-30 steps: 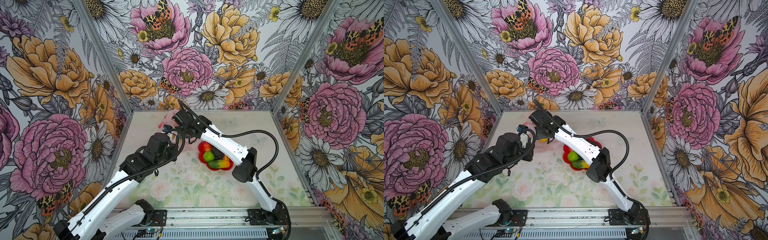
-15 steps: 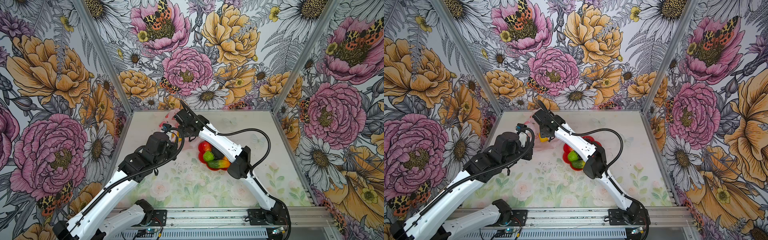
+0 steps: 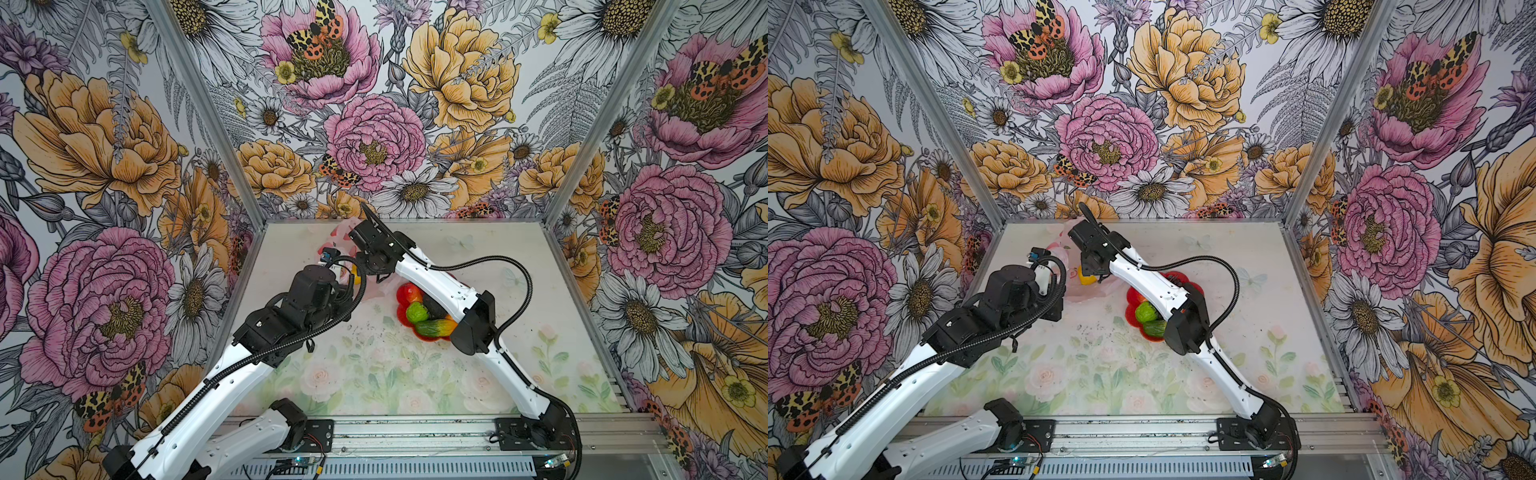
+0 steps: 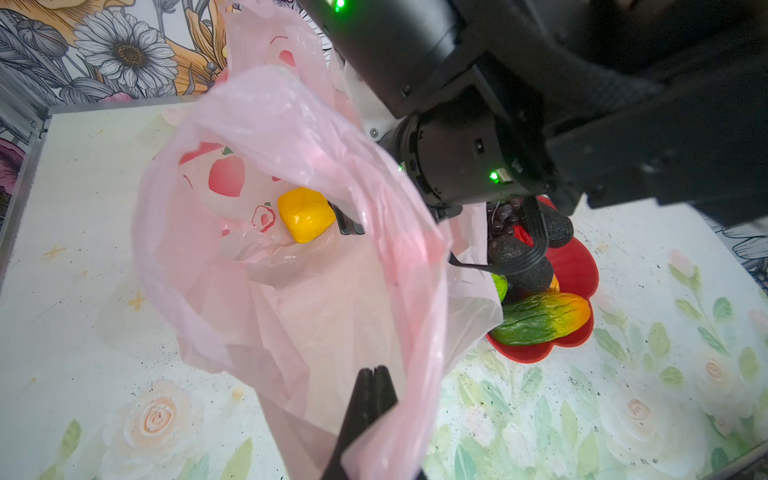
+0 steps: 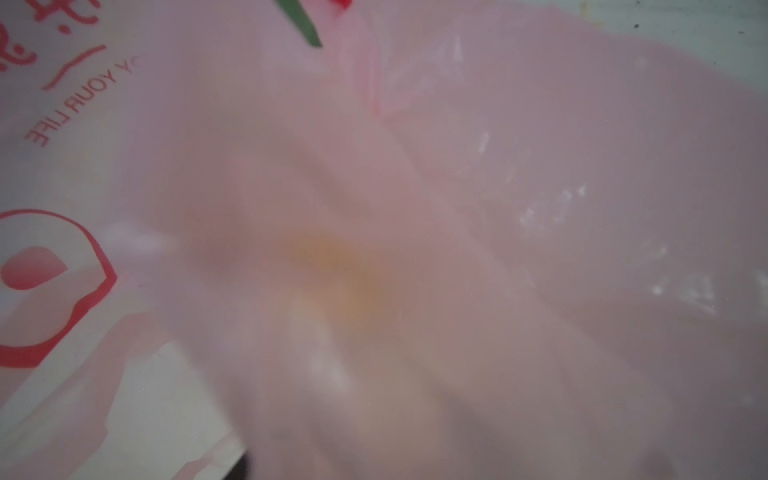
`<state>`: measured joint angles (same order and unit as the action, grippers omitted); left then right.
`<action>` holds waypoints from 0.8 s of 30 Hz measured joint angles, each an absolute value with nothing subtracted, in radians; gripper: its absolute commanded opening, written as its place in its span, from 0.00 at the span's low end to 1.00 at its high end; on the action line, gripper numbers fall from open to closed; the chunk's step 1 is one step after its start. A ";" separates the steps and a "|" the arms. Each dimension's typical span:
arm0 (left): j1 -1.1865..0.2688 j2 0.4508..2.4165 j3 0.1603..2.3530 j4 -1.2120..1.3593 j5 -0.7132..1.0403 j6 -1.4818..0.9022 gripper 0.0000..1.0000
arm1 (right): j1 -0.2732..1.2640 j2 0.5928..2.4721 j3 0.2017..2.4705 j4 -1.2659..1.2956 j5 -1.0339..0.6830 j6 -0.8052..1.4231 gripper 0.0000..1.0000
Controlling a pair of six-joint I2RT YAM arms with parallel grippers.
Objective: Place the fruits into the plastic bag
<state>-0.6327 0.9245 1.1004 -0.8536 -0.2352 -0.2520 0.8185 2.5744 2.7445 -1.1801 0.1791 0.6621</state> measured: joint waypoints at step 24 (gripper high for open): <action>-0.448 0.844 1.116 -0.996 -0.605 -0.176 0.00 | 0.477 2.244 2.734 -1.114 -0.459 0.656 0.00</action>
